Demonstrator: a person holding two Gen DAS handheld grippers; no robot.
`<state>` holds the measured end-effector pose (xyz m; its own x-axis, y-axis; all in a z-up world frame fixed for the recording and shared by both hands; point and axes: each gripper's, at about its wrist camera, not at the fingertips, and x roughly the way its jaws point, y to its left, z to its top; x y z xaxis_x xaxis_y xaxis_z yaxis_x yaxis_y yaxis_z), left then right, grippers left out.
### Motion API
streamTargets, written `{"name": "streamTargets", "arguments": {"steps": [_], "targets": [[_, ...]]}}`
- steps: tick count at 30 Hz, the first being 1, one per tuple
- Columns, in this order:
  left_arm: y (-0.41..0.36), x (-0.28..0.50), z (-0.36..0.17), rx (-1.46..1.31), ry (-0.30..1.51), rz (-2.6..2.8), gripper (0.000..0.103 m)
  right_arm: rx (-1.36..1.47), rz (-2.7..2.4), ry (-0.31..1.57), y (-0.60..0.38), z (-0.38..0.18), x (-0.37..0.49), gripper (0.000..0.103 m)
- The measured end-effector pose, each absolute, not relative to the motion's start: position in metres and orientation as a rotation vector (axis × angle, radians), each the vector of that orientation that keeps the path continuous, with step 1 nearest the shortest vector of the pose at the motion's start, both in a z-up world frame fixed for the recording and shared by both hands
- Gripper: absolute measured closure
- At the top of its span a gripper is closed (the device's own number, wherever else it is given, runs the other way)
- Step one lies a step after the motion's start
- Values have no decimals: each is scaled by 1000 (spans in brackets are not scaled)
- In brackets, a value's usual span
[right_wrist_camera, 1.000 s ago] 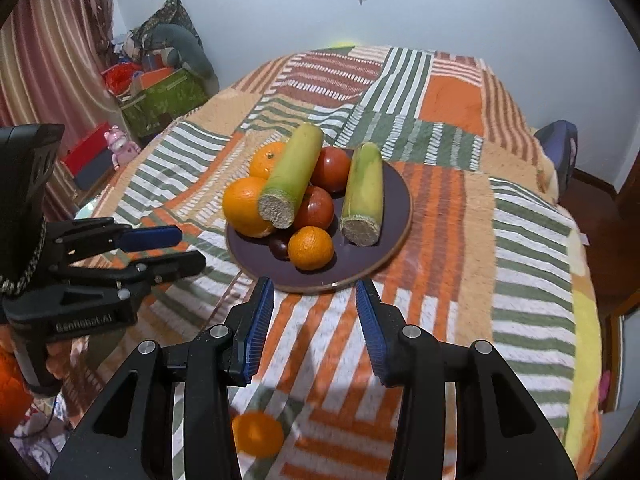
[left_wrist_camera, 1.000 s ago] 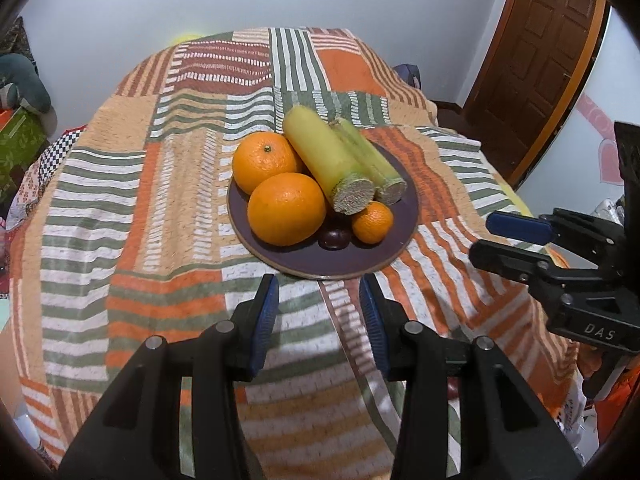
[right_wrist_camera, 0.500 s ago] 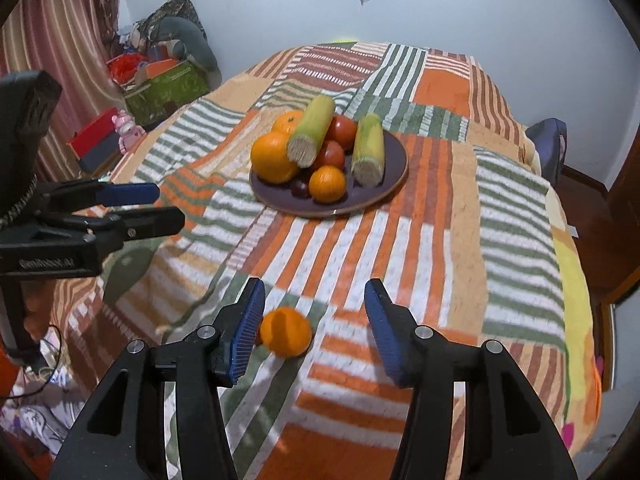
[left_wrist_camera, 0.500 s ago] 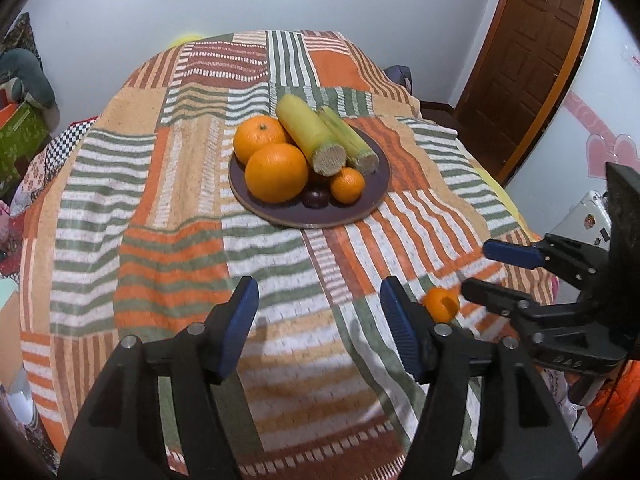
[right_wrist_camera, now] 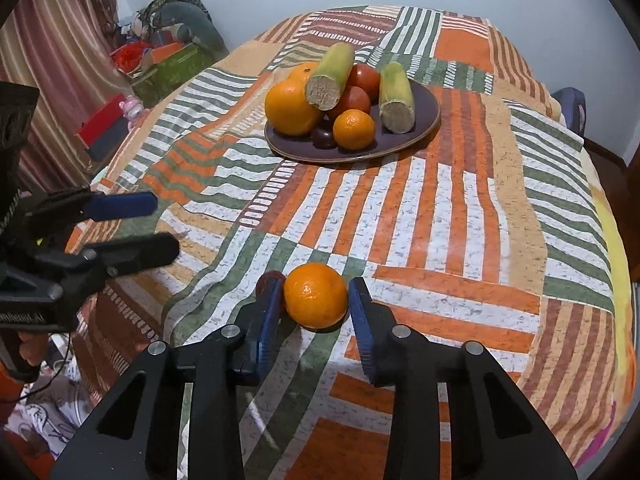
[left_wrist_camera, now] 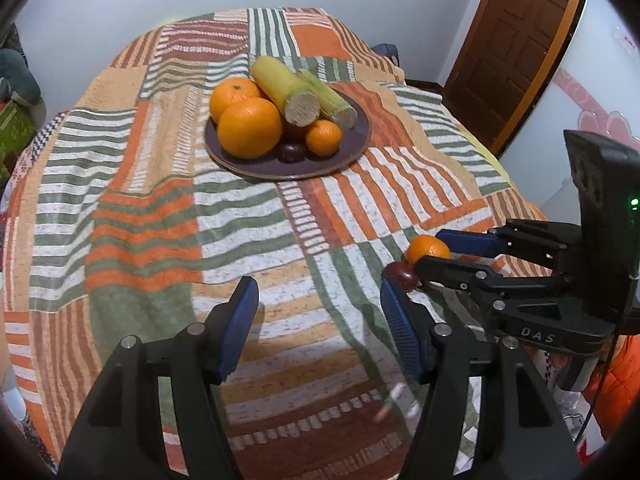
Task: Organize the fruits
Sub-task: 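Grasp a second date with the left tool while the right tool grasps another mandarin, then place the date on the plate while the right tool sets the mandarin beside it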
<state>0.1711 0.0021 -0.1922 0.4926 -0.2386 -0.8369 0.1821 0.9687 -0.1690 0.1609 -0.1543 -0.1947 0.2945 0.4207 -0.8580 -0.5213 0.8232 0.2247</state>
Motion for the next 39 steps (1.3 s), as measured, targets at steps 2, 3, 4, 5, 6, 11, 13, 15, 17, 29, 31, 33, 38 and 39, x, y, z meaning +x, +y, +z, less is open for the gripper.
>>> {"name": "streamTargets", "arguments": {"steps": [2,3,4,5,6,11,13,15,17,29,31,33,38,39], "targets": [[-5,173,-196,-61,1036,-270,40,-93,621,1099,-158,-192,159,72],[-9,175,-198,-57,1042,-278,40,-86,617,1095,-161,-191,159,72],[-14,175,-199,-54,1045,-285,40,-80,610,1088,-164,-189,159,72],[-18,176,-201,-51,1048,-293,40,-75,602,1081,-167,-186,158,72],[-24,177,-203,-47,1051,-304,40,-71,592,1071,-172,-183,157,72],[-46,182,-212,-24,1065,-336,46,-59,560,1045,-192,-172,155,72],[-53,184,-215,-23,1072,-355,54,-52,551,1042,-198,-170,155,72],[-60,186,-219,-29,1090,-385,64,-49,543,1044,-203,-170,155,72],[-64,189,-223,-22,1096,-377,67,-48,533,1047,-207,-171,155,72],[-47,194,-211,-40,1053,-343,77,-20,548,1028,-204,-167,164,72],[-40,197,-207,-48,1041,-329,77,-22,555,1020,-200,-165,168,72],[-30,204,-202,-65,1027,-312,77,-24,564,1011,-195,-164,173,72],[-7,220,-189,-85,987,-274,77,-39,576,983,-184,-159,190,72],[-3,224,-187,-89,978,-267,77,-39,577,978,-183,-159,194,72]]}}
